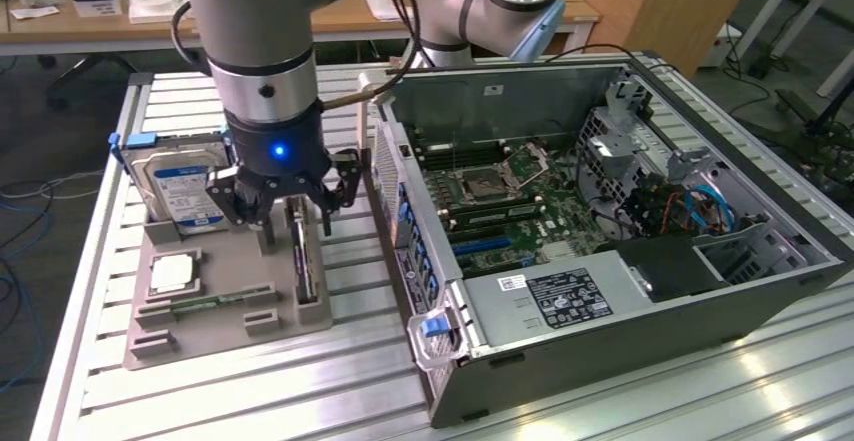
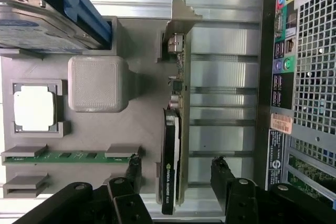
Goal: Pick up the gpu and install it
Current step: 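Pick up the gpu and move the gpu toward the slot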
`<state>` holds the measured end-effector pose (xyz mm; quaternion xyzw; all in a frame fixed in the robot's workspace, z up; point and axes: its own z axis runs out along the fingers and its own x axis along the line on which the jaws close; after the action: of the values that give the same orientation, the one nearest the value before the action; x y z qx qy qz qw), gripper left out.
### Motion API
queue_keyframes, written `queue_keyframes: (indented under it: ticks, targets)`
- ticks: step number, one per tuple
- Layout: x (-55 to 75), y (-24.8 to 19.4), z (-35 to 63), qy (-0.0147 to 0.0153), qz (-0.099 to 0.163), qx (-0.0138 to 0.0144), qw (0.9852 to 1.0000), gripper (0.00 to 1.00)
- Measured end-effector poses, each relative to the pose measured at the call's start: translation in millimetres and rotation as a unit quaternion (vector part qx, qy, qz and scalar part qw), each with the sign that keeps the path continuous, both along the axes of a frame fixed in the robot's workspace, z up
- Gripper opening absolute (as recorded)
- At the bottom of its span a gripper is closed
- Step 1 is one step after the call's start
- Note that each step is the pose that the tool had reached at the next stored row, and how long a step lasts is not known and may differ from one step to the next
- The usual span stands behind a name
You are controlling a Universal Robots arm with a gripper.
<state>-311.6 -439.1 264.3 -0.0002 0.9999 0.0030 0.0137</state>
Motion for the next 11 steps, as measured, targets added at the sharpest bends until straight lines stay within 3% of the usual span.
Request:
queue_keyframes:
  ticks: [11]
  targets:
    - [-1.7,15.4,-19.3,-0.0001,0.000,0.0000,1.0000,0.65]
